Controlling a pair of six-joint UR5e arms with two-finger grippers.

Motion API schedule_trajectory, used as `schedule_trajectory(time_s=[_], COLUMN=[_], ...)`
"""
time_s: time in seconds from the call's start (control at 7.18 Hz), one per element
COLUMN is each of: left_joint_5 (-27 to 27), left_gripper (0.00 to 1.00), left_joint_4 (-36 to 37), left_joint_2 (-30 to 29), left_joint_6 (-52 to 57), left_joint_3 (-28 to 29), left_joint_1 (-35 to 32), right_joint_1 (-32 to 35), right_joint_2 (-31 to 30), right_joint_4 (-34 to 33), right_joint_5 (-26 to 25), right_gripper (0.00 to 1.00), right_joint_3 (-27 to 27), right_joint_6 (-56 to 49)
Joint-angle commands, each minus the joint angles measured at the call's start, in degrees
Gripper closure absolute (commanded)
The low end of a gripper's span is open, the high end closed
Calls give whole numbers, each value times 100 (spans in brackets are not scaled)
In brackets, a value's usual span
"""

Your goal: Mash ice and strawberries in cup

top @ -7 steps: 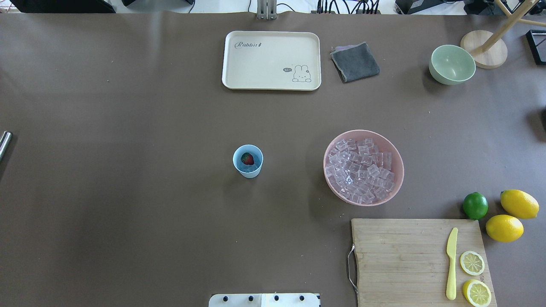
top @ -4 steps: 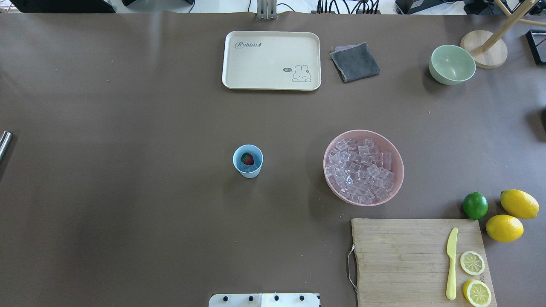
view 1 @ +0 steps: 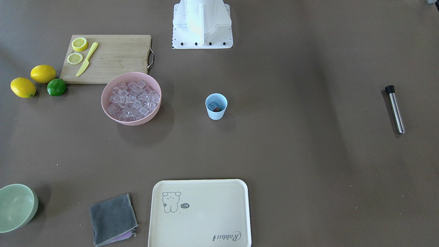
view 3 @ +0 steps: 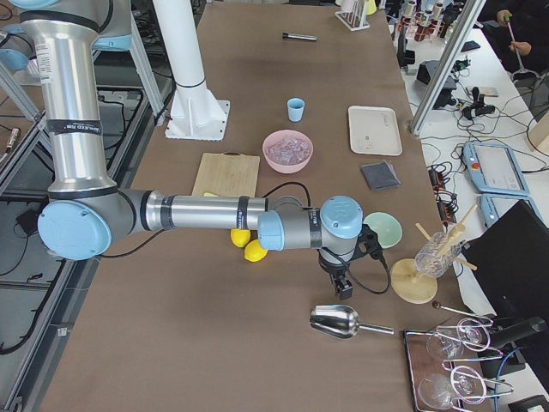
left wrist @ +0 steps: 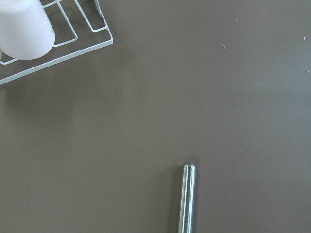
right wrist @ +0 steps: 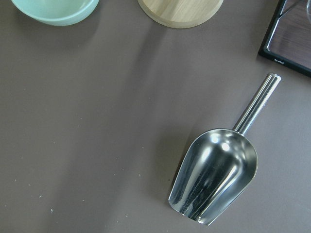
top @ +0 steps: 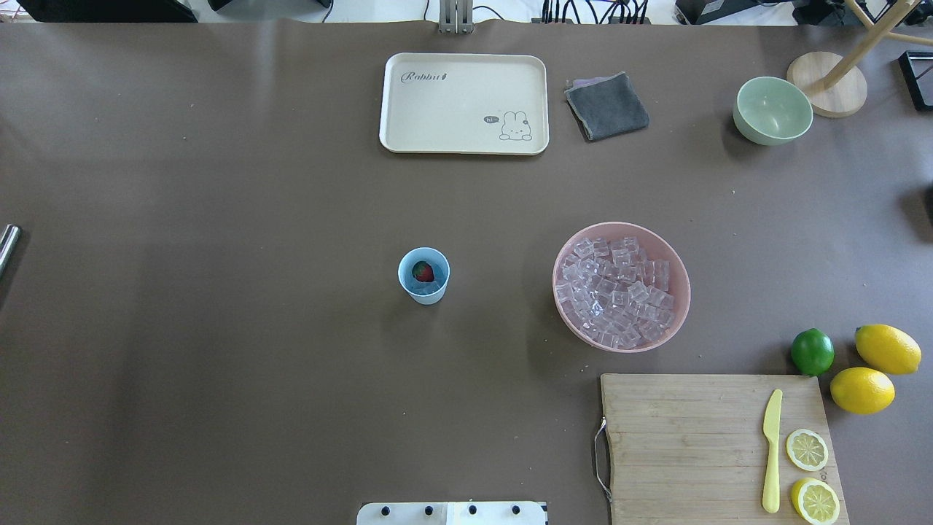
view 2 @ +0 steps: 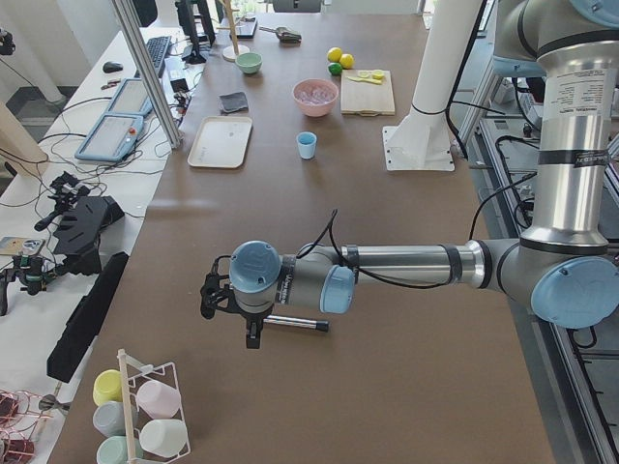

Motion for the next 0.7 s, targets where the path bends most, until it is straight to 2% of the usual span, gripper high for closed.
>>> schedule_trajectory(time_s=[0.0, 0.56], left_joint_5=[14, 5], left_gripper=[1, 1], left_joint_4=[-225, -234], left_joint_2=[-73, -90], left_joint_6=[-30, -30], left_joint_3=[162, 144], left_joint_1=[-2, 7], right_joint_1=[0, 0], right_joint_2=[86, 95], right_joint_4=[34, -1], right_joint_5=[-6, -32], right_gripper=[0, 0], right_joint_3=[-45, -18], right_joint_6=[7, 7])
